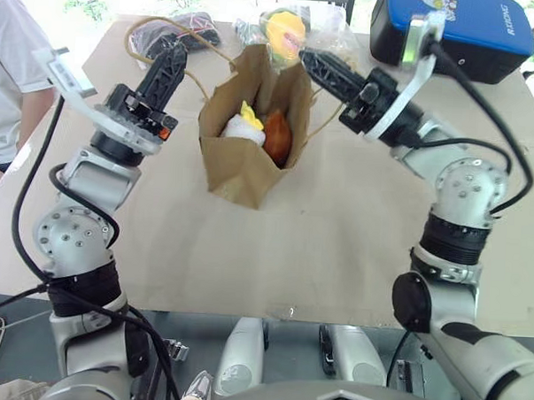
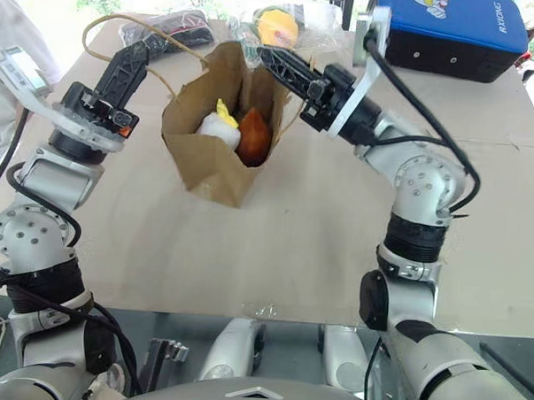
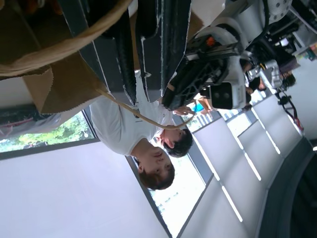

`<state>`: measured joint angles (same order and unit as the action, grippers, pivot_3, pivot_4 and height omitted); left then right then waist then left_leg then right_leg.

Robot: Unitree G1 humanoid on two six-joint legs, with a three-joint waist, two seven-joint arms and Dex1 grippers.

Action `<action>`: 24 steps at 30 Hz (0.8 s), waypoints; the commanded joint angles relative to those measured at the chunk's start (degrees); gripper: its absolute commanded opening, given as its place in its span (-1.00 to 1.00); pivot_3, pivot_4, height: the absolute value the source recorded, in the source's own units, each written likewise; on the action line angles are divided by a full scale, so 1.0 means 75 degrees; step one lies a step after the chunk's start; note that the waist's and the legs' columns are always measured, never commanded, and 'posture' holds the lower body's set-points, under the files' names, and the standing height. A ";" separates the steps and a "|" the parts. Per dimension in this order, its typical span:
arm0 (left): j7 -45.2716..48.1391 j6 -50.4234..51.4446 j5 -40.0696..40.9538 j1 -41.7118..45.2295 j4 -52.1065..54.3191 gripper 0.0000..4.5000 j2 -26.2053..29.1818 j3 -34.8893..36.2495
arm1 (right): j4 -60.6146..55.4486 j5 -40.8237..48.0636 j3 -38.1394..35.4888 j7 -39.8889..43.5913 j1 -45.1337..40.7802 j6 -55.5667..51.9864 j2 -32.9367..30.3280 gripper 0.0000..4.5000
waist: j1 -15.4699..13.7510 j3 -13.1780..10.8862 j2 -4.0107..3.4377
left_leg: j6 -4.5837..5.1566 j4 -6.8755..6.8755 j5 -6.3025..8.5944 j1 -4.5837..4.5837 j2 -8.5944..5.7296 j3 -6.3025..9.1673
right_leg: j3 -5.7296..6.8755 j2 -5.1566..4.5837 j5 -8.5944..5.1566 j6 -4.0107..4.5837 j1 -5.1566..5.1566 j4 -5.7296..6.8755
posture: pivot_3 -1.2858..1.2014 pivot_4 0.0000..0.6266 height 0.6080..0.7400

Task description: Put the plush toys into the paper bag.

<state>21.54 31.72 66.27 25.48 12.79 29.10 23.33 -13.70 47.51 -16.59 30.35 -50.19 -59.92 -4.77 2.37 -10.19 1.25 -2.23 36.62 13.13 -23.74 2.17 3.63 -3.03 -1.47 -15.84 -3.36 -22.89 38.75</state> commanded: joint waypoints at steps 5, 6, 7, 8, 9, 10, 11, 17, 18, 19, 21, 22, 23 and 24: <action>0.0374 0.0040 -0.0620 -0.0519 0.0242 -1.00 -0.0409 -0.0661 | -0.0815 0.0584 -0.0015 -0.0849 0.0224 -0.0358 -0.0887 -0.96 | 0.0002 0.0001 0.0001 | 0.0001 0.0002 0.0000 -0.0001 -0.0001 -0.0005 | -0.0005 -0.0002 0.0000 0.0000 0.0000 0.0001 | 0.03 -0.52 1.00; 0.0408 0.0051 -0.0748 -0.0553 0.0238 -1.00 -0.0461 -0.0786 | -0.0803 0.0652 -0.0054 -0.0907 0.0197 -0.0375 -0.1013 -0.96 | 0.0002 0.0001 0.0002 | 0.0001 0.0002 0.0000 -0.0001 -0.0001 -0.0005 | -0.0006 -0.0001 0.0000 0.0000 -0.0002 0.0004 | 0.03 -0.52 1.00; 0.0473 0.0087 -0.0901 -0.0617 0.0204 -1.00 -0.0444 -0.0920 | -0.0772 0.0516 0.0065 -0.0939 0.0259 -0.0395 -0.1233 -0.96 | 0.0004 0.0001 0.0002 | 0.0001 0.0002 0.0000 0.0001 0.0000 -0.0004 | -0.0005 0.0000 0.0000 0.0000 -0.0001 0.0004 | 0.03 -0.52 1.00; 0.0572 0.0050 -0.1150 -0.0678 0.0164 -1.00 -0.0387 -0.1063 | -0.0753 0.0337 0.0259 -0.0898 0.0376 -0.0360 -0.1451 -0.96 | 0.0004 0.0001 0.0002 | 0.0001 0.0001 0.0000 0.0000 0.0000 -0.0004 | -0.0005 0.0000 0.0000 0.0000 -0.0002 0.0003 | 0.03 -0.52 1.00; 0.0655 -0.0003 -0.1387 -0.0718 0.0115 -1.00 -0.0328 -0.1172 | -0.0730 0.0138 0.0463 -0.0813 0.0487 -0.0244 -0.1620 -0.96 | 0.0004 0.0001 0.0002 | 0.0001 0.0001 0.0000 0.0000 0.0000 -0.0006 | -0.0006 0.0000 0.0000 0.0000 -0.0002 0.0003 | 0.03 -0.52 1.00; 0.0710 -0.0116 -0.1641 -0.0779 0.0081 -1.00 -0.0284 -0.1261 | -0.0668 -0.0122 0.0644 -0.0752 0.0644 -0.0040 -0.1754 -0.96 | 0.0003 0.0002 0.0003 | 0.0001 0.0001 0.0000 0.0000 0.0000 -0.0007 | -0.0007 0.0000 0.0000 0.0000 -0.0002 0.0002 | 0.03 -0.52 1.00; 0.0791 -0.0067 -0.1579 -0.0802 0.0022 -1.00 -0.0306 -0.1223 | -0.0584 -0.0329 0.0777 -0.0732 0.0790 0.0139 -0.1875 -0.80 | 0.0001 0.0003 0.0004 | 0.0001 0.0000 0.0000 0.0001 0.0000 -0.0008 | -0.0008 0.0000 0.0000 0.0000 -0.0001 -0.0001 | 0.03 -0.52 1.00; 0.1281 0.0216 -0.1137 -0.0822 -0.0049 -0.15 -0.0055 -0.0635 | -0.1624 0.1103 0.0361 -0.0316 0.1272 -0.0218 -0.2313 0.28 | 0.0006 -0.0001 -0.0001 | 0.0001 0.0001 0.0000 -0.0004 0.0000 -0.0012 | -0.0014 0.0000 0.0000 -0.0001 -0.0006 -0.0001 | 0.03 -0.52 1.00; 0.1382 0.0350 -0.0999 -0.0892 -0.0034 0.08 0.0059 -0.0534 | -0.1891 0.1640 0.0190 -0.0249 0.1352 -0.0382 -0.2479 0.51 | 0.0002 -0.0001 -0.0001 | 0.0002 0.0000 0.0000 -0.0004 0.0000 -0.0011 | -0.0013 0.0000 0.0000 -0.0001 -0.0006 -0.0001 | 0.03 -0.52 1.00; 0.1509 0.0438 -0.0920 -0.0947 -0.0058 0.29 0.0209 -0.0408 | -0.2098 0.2261 -0.0018 -0.0224 0.1468 -0.0618 -0.2752 0.74 | -0.0001 0.0000 0.0000 | 0.0002 -0.0003 0.0000 -0.0005 0.0002 -0.0007 | -0.0009 0.0000 -0.0001 -0.0001 -0.0006 -0.0003 | 0.03 -0.52 1.00; 0.1990 0.0688 -0.0777 -0.1060 -0.0187 0.73 0.0662 -0.0168 | -0.2438 0.2935 -0.0352 -0.0199 0.1826 -0.0958 -0.3519 0.76 | -0.0010 0.0000 0.0001 | 0.0002 -0.0008 0.0001 -0.0006 0.0004 -0.0005 | -0.0005 0.0000 -0.0001 -0.0001 -0.0004 -0.0012 | 0.03 -0.52 1.00; 0.2296 0.0775 -0.0804 -0.1152 -0.0247 0.97 0.0930 -0.0112 | -0.2552 0.3108 -0.0502 -0.0209 0.2043 -0.1082 -0.3920 0.76 | -0.0013 0.0000 0.0003 | 0.0003 -0.0009 0.0001 -0.0007 0.0004 -0.0006 | -0.0004 -0.0001 -0.0001 -0.0002 -0.0002 -0.0018 | 0.03 -0.52 1.00; 0.2505 0.0838 -0.0828 -0.1213 -0.0283 0.97 0.1102 -0.0085 | -0.2612 0.3240 -0.0579 -0.0250 0.2194 -0.1117 -0.4199 0.76 | -0.0025 0.0001 0.0005 | 0.0003 -0.0009 0.0001 -0.0007 0.0004 -0.0005 | -0.0002 -0.0001 -0.0001 -0.0002 -0.0002 -0.0019 | 0.03 -0.52 1.00; 0.2754 0.0903 -0.0855 -0.1317 -0.0305 0.97 0.1284 -0.0073 | -0.2703 0.3294 -0.0639 -0.0288 0.2377 -0.1110 -0.4462 0.76 | -0.0024 0.0000 0.0004 | 0.0003 -0.0008 0.0001 -0.0007 0.0003 -0.0007 | -0.0003 -0.0002 -0.0002 -0.0001 0.0000 -0.0024 | 0.03 -0.52 1.00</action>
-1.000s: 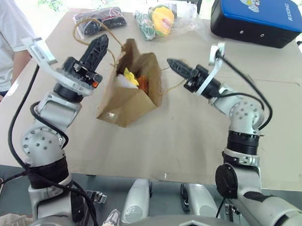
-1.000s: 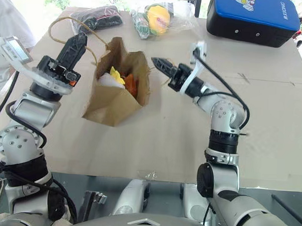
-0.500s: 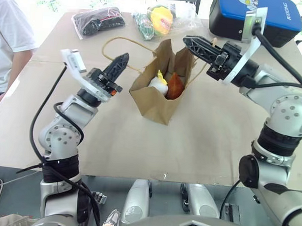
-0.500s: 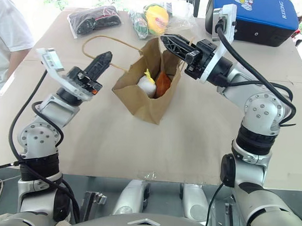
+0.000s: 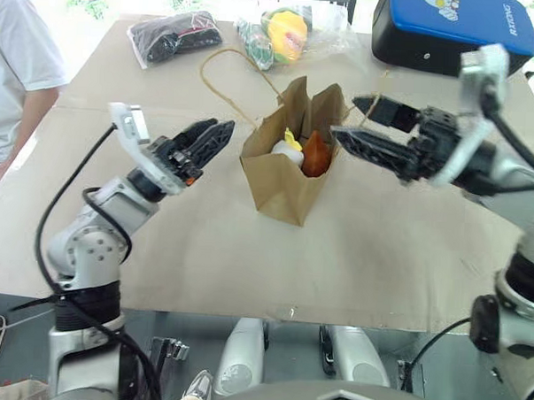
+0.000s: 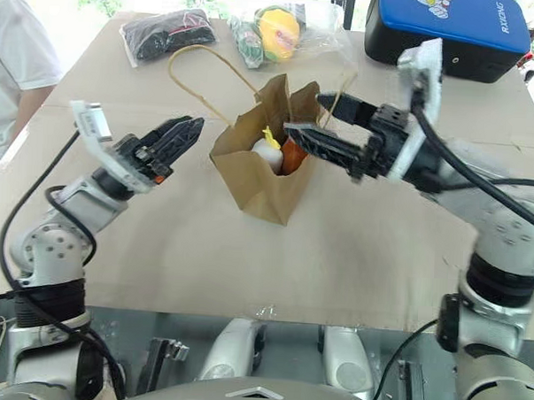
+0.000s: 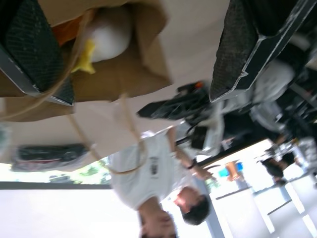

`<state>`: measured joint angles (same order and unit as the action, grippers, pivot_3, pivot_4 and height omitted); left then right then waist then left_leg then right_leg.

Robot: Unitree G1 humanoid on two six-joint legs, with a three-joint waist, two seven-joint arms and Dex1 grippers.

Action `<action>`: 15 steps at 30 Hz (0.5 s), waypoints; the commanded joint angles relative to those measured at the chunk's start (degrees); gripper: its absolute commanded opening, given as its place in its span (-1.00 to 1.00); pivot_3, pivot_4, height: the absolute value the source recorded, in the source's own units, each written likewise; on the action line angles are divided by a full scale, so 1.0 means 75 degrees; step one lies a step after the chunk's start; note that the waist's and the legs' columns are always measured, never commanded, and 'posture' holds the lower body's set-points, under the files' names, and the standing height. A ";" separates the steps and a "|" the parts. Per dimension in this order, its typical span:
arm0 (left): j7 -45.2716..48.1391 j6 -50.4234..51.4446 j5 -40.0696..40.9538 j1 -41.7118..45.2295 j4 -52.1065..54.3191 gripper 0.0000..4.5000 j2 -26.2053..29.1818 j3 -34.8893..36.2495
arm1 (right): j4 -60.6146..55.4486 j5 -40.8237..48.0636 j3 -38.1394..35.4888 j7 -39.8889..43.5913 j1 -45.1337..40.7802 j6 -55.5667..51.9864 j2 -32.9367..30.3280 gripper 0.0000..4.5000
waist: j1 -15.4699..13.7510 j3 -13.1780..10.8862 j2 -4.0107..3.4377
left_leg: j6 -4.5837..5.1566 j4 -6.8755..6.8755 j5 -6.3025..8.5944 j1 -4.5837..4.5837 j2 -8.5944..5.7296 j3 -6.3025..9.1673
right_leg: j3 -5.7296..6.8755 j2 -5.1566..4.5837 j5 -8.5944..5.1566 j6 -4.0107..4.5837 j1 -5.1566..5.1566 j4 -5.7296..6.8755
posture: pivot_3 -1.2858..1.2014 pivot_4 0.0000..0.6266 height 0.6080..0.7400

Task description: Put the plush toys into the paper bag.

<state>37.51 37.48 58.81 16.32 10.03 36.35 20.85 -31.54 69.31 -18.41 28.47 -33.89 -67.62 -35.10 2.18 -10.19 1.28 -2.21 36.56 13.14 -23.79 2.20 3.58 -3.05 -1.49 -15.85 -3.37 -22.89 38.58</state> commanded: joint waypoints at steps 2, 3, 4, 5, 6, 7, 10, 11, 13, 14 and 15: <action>0.1043 0.0144 -0.0047 -0.0318 0.0094 0.97 0.0586 0.0196 | -0.0629 0.0273 -0.0382 0.0055 0.0708 0.0018 -0.0877 0.76 | 0.0001 0.0000 0.0000 | 0.0000 0.0000 0.0000 0.0005 0.0000 -0.0012 | -0.0011 0.0000 0.0000 0.0000 0.0000 -0.0001 | 0.03 -0.52 1.00; 0.1236 0.0118 -0.0168 -0.0431 0.0143 0.97 0.0687 0.0119 | -0.0758 0.0136 -0.0280 0.0071 0.0945 0.0108 -0.1038 0.76 | 0.0002 0.0000 0.0000 | 0.0000 -0.0002 0.0000 0.0006 0.0001 -0.0011 | -0.0010 0.0001 -0.0001 0.0000 0.0001 -0.0003 | 0.03 -0.52 1.00; 0.1362 0.0096 -0.0279 -0.0556 0.0267 1.00 0.0715 -0.0030 | -0.0911 -0.0352 0.0148 0.0072 0.1255 0.0322 -0.1109 0.59 | 0.0006 0.0002 0.0002 | 0.0000 -0.0002 0.0000 0.0007 0.0001 -0.0011 | -0.0010 0.0001 -0.0001 0.0000 0.0001 -0.0003 | 0.03 -0.52 1.00; 0.1454 0.0090 -0.0348 -0.0633 0.0344 1.00 0.0725 -0.0115 | -0.1010 -0.0693 0.0470 0.0047 0.1447 0.0490 -0.1136 0.50 | 0.0014 0.0002 0.0002 | 0.0000 -0.0003 0.0000 0.0010 0.0001 -0.0012 | -0.0012 0.0002 -0.0002 0.0000 0.0001 -0.0003 | 0.03 -0.52 1.00; 0.1561 -0.0009 -0.0544 -0.0738 0.0507 1.00 0.0724 -0.0310 | -0.1048 -0.1404 0.1049 0.0031 0.1647 0.0863 -0.1145 0.29 | 0.0016 0.0001 0.0002 | 0.0000 -0.0002 0.0000 0.0008 0.0004 -0.0012 | -0.0012 0.0004 -0.0002 0.0000 0.0000 -0.0003 | 0.03 -0.52 1.00; 0.1650 -0.0067 -0.0672 -0.0818 0.0642 1.00 0.0710 -0.0456 | -0.1024 -0.2026 0.1566 -0.0027 0.1756 0.1173 -0.1129 0.13 | 0.0028 0.0003 0.0004 | 0.0000 -0.0002 0.0000 0.0008 0.0004 -0.0012 | -0.0014 0.0006 -0.0002 0.0000 -0.0001 -0.0004 | 0.03 -0.52 1.00; 0.1432 -0.0289 -0.1281 -0.0953 0.1199 1.00 0.0438 -0.1135 | -0.0293 -0.3759 0.3203 -0.0309 0.1690 0.2576 -0.0142 -0.52 | 0.0038 0.0004 0.0007 | 0.0000 -0.0002 0.0000 0.0006 0.0005 -0.0017 | -0.0021 0.0006 -0.0002 0.0000 -0.0005 -0.0007 | 0.03 -0.52 1.00; 0.1210 -0.0345 -0.1473 -0.0956 0.1386 1.00 0.0294 -0.1335 | -0.0025 -0.4206 0.3650 -0.0285 0.1605 0.3043 0.0241 -0.73 | 0.0042 0.0004 0.0006 | 0.0000 -0.0002 0.0000 0.0011 0.0007 -0.0018 | -0.0023 0.0008 -0.0002 0.0000 -0.0003 -0.0007 | 0.03 -0.52 1.00; 0.0928 -0.0501 -0.1762 -0.0975 0.1646 1.00 0.0032 -0.1556 | 0.0447 -0.4785 0.4136 -0.0194 0.1466 0.3683 0.0884 -0.99 | 0.0028 -0.0001 -0.0001 | -0.0001 -0.0003 0.0000 0.0008 0.0007 -0.0019 | -0.0026 0.0011 -0.0001 -0.0001 -0.0005 -0.0006 | 0.03 -0.52 1.00; 0.0757 -0.0545 -0.1884 -0.0964 0.1738 1.00 -0.0109 -0.1631 | 0.0636 -0.4928 0.4265 -0.0104 0.1431 0.3886 0.1123 -0.99 | 0.0021 0.0000 0.0000 | -0.0001 -0.0003 0.0000 0.0006 0.0008 -0.0017 | -0.0025 0.0012 -0.0001 -0.0001 -0.0005 -0.0007 | 0.03 -0.52 1.00; 0.0582 -0.0595 -0.2031 -0.0940 0.1804 1.00 -0.0235 -0.1695 | 0.0817 -0.5068 0.4379 -0.0022 0.1406 0.4061 0.1325 -0.99 | 0.0011 0.0000 0.0000 | -0.0001 -0.0002 0.0000 0.0004 0.0008 -0.0016 | -0.0023 0.0012 0.0000 -0.0001 -0.0005 -0.0008 | 0.03 -0.52 1.00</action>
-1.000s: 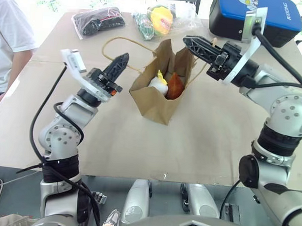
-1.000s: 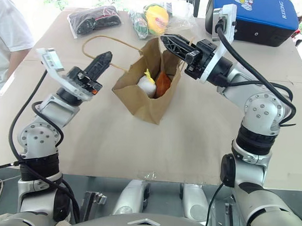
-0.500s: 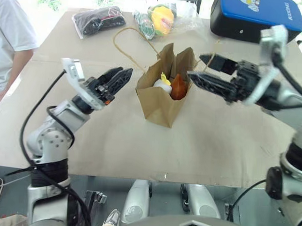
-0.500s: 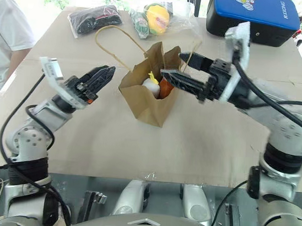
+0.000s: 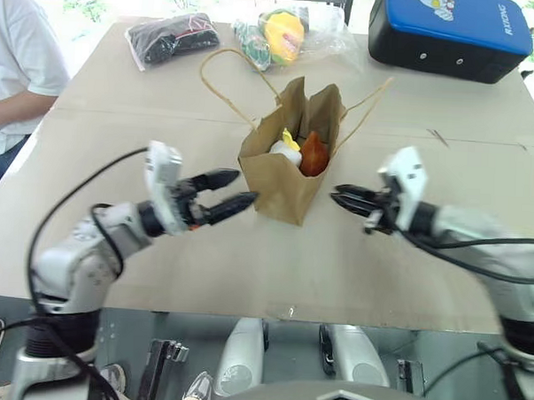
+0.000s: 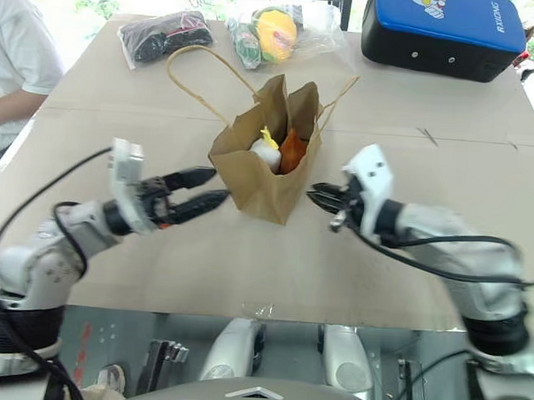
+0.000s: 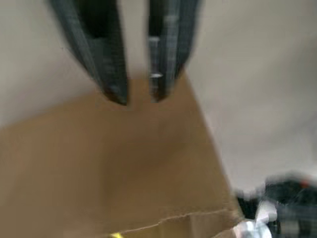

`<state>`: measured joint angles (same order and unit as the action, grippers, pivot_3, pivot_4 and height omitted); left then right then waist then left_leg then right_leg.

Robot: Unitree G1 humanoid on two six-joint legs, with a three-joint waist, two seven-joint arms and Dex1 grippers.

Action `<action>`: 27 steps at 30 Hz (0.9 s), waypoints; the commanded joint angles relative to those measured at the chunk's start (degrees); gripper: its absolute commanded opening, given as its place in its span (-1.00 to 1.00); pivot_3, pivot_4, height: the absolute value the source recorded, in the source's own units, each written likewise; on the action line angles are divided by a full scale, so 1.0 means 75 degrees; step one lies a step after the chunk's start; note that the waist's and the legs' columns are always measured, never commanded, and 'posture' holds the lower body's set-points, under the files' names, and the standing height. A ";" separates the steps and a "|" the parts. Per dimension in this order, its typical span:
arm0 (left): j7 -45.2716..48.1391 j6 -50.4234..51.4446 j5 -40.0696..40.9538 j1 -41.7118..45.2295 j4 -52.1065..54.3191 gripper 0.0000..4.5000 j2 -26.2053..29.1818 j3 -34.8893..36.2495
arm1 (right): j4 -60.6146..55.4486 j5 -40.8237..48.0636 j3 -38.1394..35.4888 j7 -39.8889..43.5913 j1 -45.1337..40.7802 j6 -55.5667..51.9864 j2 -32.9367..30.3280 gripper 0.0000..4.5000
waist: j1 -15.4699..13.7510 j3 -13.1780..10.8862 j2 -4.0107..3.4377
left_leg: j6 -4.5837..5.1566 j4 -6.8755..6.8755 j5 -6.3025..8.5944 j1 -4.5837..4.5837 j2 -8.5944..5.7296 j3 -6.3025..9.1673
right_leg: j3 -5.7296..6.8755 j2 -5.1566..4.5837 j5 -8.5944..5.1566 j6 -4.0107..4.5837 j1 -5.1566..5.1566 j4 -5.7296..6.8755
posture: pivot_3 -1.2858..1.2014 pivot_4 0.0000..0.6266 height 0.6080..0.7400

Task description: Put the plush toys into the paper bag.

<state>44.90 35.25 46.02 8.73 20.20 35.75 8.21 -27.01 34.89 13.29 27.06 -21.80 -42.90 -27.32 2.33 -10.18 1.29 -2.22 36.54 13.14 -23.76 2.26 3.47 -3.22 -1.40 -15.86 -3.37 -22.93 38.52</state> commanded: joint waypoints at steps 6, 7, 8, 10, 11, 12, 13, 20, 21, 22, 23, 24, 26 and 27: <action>-0.1412 -0.0467 -0.1241 0.0220 0.0830 1.00 -0.0714 -0.0489 | 0.1589 -0.1373 0.0677 0.0649 -0.0354 0.1891 0.1170 -0.99 | -0.0044 0.0002 0.0003 | 0.0000 0.0001 0.0000 0.0003 -0.0002 0.0003 | 0.0005 -0.0005 0.0001 0.0000 0.0004 0.0002 | 0.03 -0.52 1.00; -0.1621 -0.0503 -0.1483 0.0277 0.0817 1.00 -0.0801 -0.0587 | 0.1729 -0.1445 0.0671 0.0700 -0.0374 0.1999 0.1277 -0.99 | -0.0048 0.0003 0.0004 | 0.0000 0.0001 0.0000 0.0002 -0.0002 0.0003 | 0.0005 -0.0005 0.0002 0.0000 0.0003 0.0003 | 0.03 -0.52 1.00; -0.1809 -0.0587 -0.1725 0.0336 0.0811 1.00 -0.0915 -0.0710 | 0.1882 -0.1512 0.0671 0.0748 -0.0393 0.2098 0.1376 -0.99 | -0.0050 0.0003 0.0004 | 0.0000 0.0002 0.0000 0.0003 -0.0002 0.0004 | 0.0006 -0.0005 0.0002 0.0000 0.0004 0.0004 | 0.03 -0.52 1.00; -0.2098 -0.0726 -0.2124 0.0375 0.0797 1.00 -0.1108 -0.0906 | 0.2166 -0.1693 0.0688 0.0828 -0.0416 0.2301 0.1528 -0.99 | -0.0045 0.0003 0.0004 | -0.0001 0.0003 0.0000 0.0003 -0.0003 0.0004 | 0.0006 -0.0004 0.0002 0.0001 0.0004 0.0006 | 0.03 -0.52 1.00; -0.2250 -0.0818 -0.2335 0.0372 0.0773 1.00 -0.1203 -0.0992 | 0.2308 -0.1784 0.0689 0.0835 -0.0429 0.2399 0.1611 -0.99 | -0.0042 0.0003 0.0004 | -0.0001 0.0003 0.0000 0.0005 -0.0003 0.0003 | 0.0005 -0.0005 0.0002 0.0001 0.0004 0.0007 | 0.03 -0.52 1.00; -0.2363 -0.0843 -0.2448 0.0346 0.0782 1.00 -0.1317 -0.1073 | 0.2411 -0.1852 0.0686 0.0870 -0.0436 0.2474 0.1671 -0.99 | -0.0037 0.0003 0.0004 | -0.0001 0.0003 0.0000 0.0006 -0.0003 0.0003 | 0.0005 -0.0005 0.0002 0.0000 0.0004 0.0007 | 0.03 -0.52 1.00; -0.2540 -0.0902 -0.2630 0.0332 0.0766 1.00 -0.1448 -0.1137 | 0.2494 -0.1915 0.0680 0.0902 -0.0446 0.2541 0.1729 -0.99 | -0.0036 0.0003 0.0004 | -0.0001 0.0002 0.0000 0.0006 -0.0003 0.0004 | 0.0006 -0.0004 0.0002 0.0001 0.0004 0.0009 | 0.03 -0.52 1.00; -0.3248 -0.1415 -0.3512 0.0601 0.0049 0.67 -0.2246 -0.1306 | 0.2905 -0.2297 0.0628 0.1143 -0.0412 0.2955 0.1908 -1.00 | -0.0039 0.0004 0.0003 | -0.0001 0.0007 -0.0001 0.0008 -0.0004 0.0008 | 0.0007 -0.0004 0.0002 0.0001 0.0004 0.0022 | 0.03 -0.52 1.00; -0.3211 -0.1566 -0.3580 0.0651 -0.0090 0.47 -0.2306 -0.1304 | 0.2871 -0.2233 0.0563 0.1183 -0.0365 0.2971 0.1946 -1.00 | -0.0041 0.0004 0.0004 | -0.0001 0.0010 -0.0001 0.0007 -0.0005 0.0008 | 0.0008 -0.0004 0.0002 0.0001 0.0004 0.0024 | 0.03 -0.52 1.00; -0.3132 -0.1681 -0.3640 0.0685 -0.0201 0.23 -0.2324 -0.1302 | 0.2796 -0.2157 0.0507 0.1214 -0.0319 0.2947 0.1967 -1.00 | -0.0041 0.0004 0.0004 | -0.0001 0.0013 -0.0001 0.0005 -0.0005 0.0007 | 0.0008 -0.0004 0.0002 0.0001 0.0004 0.0024 | 0.03 -0.52 1.00; -0.2985 -0.1772 -0.3656 0.0698 -0.0300 0.03 -0.2303 -0.1304 | 0.2680 -0.1911 0.0422 0.1382 -0.0246 0.2923 0.2014 -1.00 | -0.0040 0.0004 0.0004 | -0.0001 0.0013 -0.0001 0.0005 -0.0005 0.0007 | 0.0008 -0.0005 0.0002 0.0001 0.0004 0.0024 | 0.03 -0.52 1.00; -0.2740 -0.1926 -0.3594 0.0726 -0.0432 -0.20 -0.2248 -0.1253 | 0.2342 -0.1929 0.0442 0.1600 -0.0133 0.2926 0.1745 -1.00 | -0.0040 0.0004 0.0004 | -0.0001 0.0013 -0.0001 0.0006 -0.0005 0.0007 | 0.0008 -0.0005 0.0002 0.0001 0.0004 0.0025 | 0.03 -0.52 1.00; -0.1800 -0.2244 -0.3304 0.0862 -0.0790 -0.59 -0.1882 -0.1104 | 0.1246 -0.1710 0.0141 0.1913 0.0375 0.2873 0.1141 -0.76 | -0.0078 0.0003 0.0002 | -0.0001 0.0013 0.0000 0.0003 -0.0007 0.0008 | 0.0009 -0.0006 0.0002 0.0001 0.0004 0.0026 | 0.03 -0.52 1.00; -0.1421 -0.2371 -0.3197 0.0958 -0.0984 -0.74 -0.1704 -0.0995 | 0.0823 -0.1604 -0.0043 0.1931 0.0582 0.2826 0.0932 -0.63 | -0.0099 0.0003 0.0001 | -0.0001 0.0013 0.0000 0.0000 -0.0008 0.0014 | 0.0017 -0.0009 0.0002 0.0000 0.0004 0.0024 | 0.03 -0.52 1.00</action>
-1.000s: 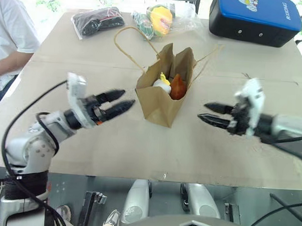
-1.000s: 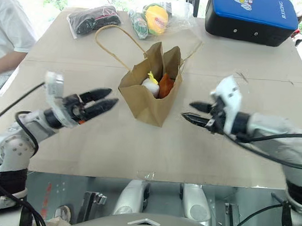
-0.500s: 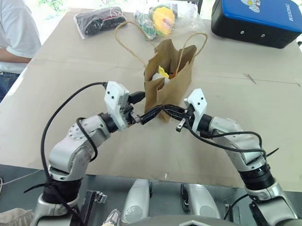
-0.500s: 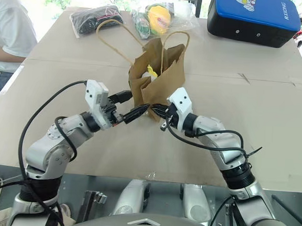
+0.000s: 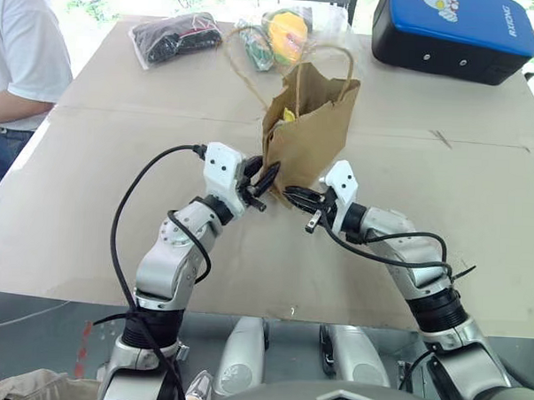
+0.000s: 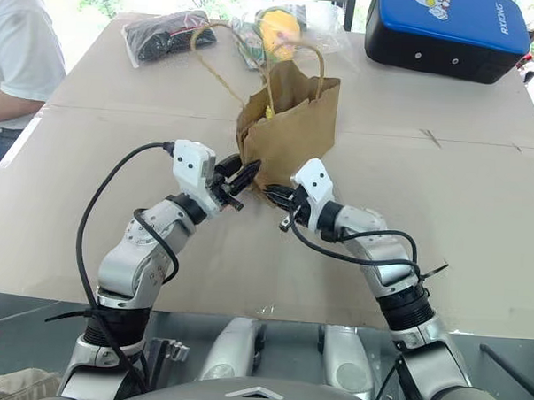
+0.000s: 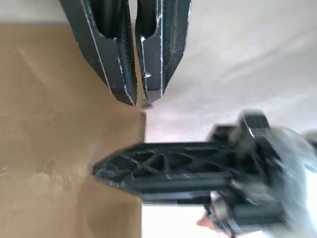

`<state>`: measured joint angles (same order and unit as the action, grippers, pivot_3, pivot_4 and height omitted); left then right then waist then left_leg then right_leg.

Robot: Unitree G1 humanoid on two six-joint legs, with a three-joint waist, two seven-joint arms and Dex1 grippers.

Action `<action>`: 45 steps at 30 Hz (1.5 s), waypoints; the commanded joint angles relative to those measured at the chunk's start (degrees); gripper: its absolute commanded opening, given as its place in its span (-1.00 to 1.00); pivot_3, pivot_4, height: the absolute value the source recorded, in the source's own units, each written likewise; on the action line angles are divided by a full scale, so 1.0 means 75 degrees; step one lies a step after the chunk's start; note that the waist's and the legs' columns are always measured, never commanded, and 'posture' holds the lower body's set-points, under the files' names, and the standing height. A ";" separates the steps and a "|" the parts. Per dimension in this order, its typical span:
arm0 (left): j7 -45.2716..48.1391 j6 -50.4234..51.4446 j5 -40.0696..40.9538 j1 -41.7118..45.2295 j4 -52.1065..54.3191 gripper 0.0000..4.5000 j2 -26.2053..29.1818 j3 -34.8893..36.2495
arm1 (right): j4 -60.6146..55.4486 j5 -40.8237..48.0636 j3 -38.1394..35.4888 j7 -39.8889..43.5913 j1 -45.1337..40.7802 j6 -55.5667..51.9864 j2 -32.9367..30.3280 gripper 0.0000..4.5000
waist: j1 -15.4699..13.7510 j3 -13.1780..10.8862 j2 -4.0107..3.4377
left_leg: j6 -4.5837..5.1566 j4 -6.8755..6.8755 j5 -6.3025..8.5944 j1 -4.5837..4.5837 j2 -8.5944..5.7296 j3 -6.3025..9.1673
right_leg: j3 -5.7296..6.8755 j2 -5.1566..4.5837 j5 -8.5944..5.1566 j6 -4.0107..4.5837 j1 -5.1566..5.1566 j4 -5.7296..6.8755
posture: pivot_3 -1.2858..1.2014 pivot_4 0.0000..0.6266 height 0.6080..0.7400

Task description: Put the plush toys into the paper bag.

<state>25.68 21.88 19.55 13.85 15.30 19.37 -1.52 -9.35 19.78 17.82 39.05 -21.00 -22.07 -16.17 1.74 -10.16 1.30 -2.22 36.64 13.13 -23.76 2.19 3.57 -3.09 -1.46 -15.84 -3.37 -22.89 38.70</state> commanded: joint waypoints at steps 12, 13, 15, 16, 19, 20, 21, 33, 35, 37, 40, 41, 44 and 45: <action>0.7397 -0.2113 0.1057 0.2499 -0.4022 -1.00 0.2517 0.0271 | -0.3156 0.2203 -0.5804 0.2221 0.4471 -0.0199 -0.3839 0.98 | -0.0122 0.0002 -0.0004 | 0.0002 0.0008 0.0001 0.0011 -0.0002 -0.0005 | 0.0004 0.0003 -0.0002 -0.0001 0.0028 -0.0021 | 0.03 -0.52 1.00; 0.7493 -0.2334 0.0898 0.2632 -0.4328 -1.00 0.2440 0.0188 | -0.3081 0.2259 -0.5962 0.2301 0.4611 -0.0193 -0.3881 0.98 | -0.0122 0.0002 -0.0005 | 0.0002 0.0011 0.0001 0.0011 -0.0001 -0.0003 | 0.0005 0.0004 -0.0002 -0.0001 0.0029 -0.0019 | 0.03 -0.52 1.00; 0.7661 -0.2653 0.0682 0.2853 -0.4792 -1.00 0.2271 0.0047 | -0.2986 0.2349 -0.6170 0.2389 0.4759 -0.0194 -0.3919 0.98 | -0.0075 0.0001 -0.0003 | 0.0002 0.0017 0.0001 0.0011 0.0001 -0.0003 | 0.0002 0.0008 -0.0002 -0.0001 0.0030 -0.0017 | 0.03 -0.52 1.00; 0.7751 -0.2792 0.0608 0.2926 -0.4932 -1.00 0.2194 -0.0013 | -0.2978 0.2413 -0.6266 0.2441 0.4800 -0.0206 -0.3935 0.98 | -0.0058 0.0001 -0.0003 | 0.0002 0.0019 0.0001 0.0010 0.0003 -0.0003 | 0.0001 0.0010 -0.0002 -0.0001 0.0030 -0.0016 | 0.03 -0.52 1.00; 0.7920 -0.2964 0.0506 0.3069 -0.5284 -1.00 0.2014 -0.0053 | -0.3002 0.2524 -0.6429 0.2498 0.4842 -0.0270 -0.4009 0.98 | -0.0051 0.0001 -0.0003 | 0.0002 0.0024 0.0001 0.0009 0.0004 -0.0001 | 0.0000 0.0011 -0.0002 -0.0001 0.0029 -0.0009 | 0.03 -0.52 1.00; 0.7975 -0.3100 0.0434 0.3077 -0.5392 -1.00 0.1995 -0.0066 | -0.2989 0.2524 -0.6454 0.2557 0.4861 -0.0287 -0.4071 0.98 | -0.0051 0.0001 -0.0003 | 0.0002 0.0026 0.0001 0.0008 0.0004 0.0000 | 0.0001 0.0011 -0.0002 -0.0001 0.0029 -0.0008 | 0.03 -0.52 1.00; 0.8020 -0.3228 0.0374 0.3078 -0.5490 -1.00 0.1986 -0.0072 | -0.2962 0.2531 -0.6457 0.2594 0.4854 -0.0311 -0.4129 0.98 | -0.0050 0.0001 -0.0003 | 0.0002 0.0027 0.0001 0.0008 0.0004 0.0001 | 0.0001 0.0011 -0.0002 -0.0001 0.0029 -0.0008 | 0.03 -0.52 1.00; 0.8119 -0.3696 0.0259 0.3215 -0.6153 0.27 0.2036 0.0171 | -0.2117 0.2472 -0.6256 0.3210 0.4336 -0.0359 -0.4832 1.00 | -0.0109 0.0001 -0.0003 | 0.0004 0.0053 0.0002 0.0004 0.0004 0.0001 | 0.0002 0.0011 -0.0002 -0.0002 0.0032 0.0003 | 0.03 -0.52 1.00; 0.8031 -0.3704 0.0218 0.3240 -0.6175 0.64 0.2080 0.0214 | -0.2084 0.2458 -0.6227 0.3223 0.4300 -0.0353 -0.4845 1.00 | -0.0115 0.0001 -0.0003 | 0.0004 0.0057 0.0002 0.0003 0.0004 0.0002 | 0.0003 0.0011 -0.0002 -0.0002 0.0032 0.0008 | 0.03 -0.52 1.00; 0.7893 -0.3689 0.0234 0.3258 -0.6111 0.82 0.2127 0.0312 | -0.2084 0.2431 -0.6184 0.3212 0.4280 -0.0334 -0.4823 1.00 | -0.0113 0.0001 -0.0003 | 0.0004 0.0059 0.0002 0.0003 0.0004 0.0003 | 0.0003 0.0011 -0.0002 -0.0003 0.0032 0.0012 | 0.03 -0.52 1.00; 0.7652 -0.3666 0.0209 0.3195 -0.5887 0.82 0.2193 0.0432 | -0.2084 0.2401 -0.6098 0.3157 0.4224 -0.0296 -0.4736 1.00 | -0.0104 0.0001 -0.0003 | 0.0004 0.0061 0.0002 0.0005 0.0004 0.0002 | 0.0002 0.0011 -0.0002 -0.0003 0.0032 0.0014 | 0.03 -0.52 1.00; 0.7545 -0.3726 0.0155 0.3171 -0.5846 0.82 0.2215 0.0459 | -0.2080 0.2406 -0.6061 0.3115 0.4192 -0.0287 -0.4683 1.00 | -0.0103 0.0001 -0.0003 | 0.0004 0.0061 0.0002 0.0005 0.0004 0.0002 | 0.0002 0.0011 -0.0002 -0.0003 0.0032 0.0015 | 0.03 -0.52 1.00; 0.7262 -0.3679 0.0095 0.3142 -0.5717 0.82 0.2261 0.0517 | -0.2057 0.2339 -0.5932 0.3043 0.4132 -0.0215 -0.4587 1.00 | -0.0107 0.0001 -0.0003 | 0.0004 0.0063 0.0002 0.0005 0.0004 0.0003 | 0.0002 0.0011 -0.0002 -0.0003 0.0032 0.0018 | 0.03 -0.52 1.00; 0.7231 -0.3614 0.0128 0.3107 -0.5613 0.82 0.2271 0.0523 | -0.2050 0.2326 -0.5896 0.3037 0.4116 -0.0201 -0.4560 1.00 | -0.0109 0.0001 -0.0003 | 0.0004 0.0064 0.0002 0.0004 0.0004 0.0004 | 0.0003 0.0011 -0.0002 -0.0003 0.0032 0.0018 | 0.03 -0.52 1.00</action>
<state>80.72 -5.33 20.13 37.01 -29.68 35.45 0.78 -24.54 37.01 -26.25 61.95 10.26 -24.57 -50.74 0.93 -10.15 1.28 -2.19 37.13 13.15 -23.73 2.22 3.60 -3.07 -1.38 -15.86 -3.39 -22.65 38.83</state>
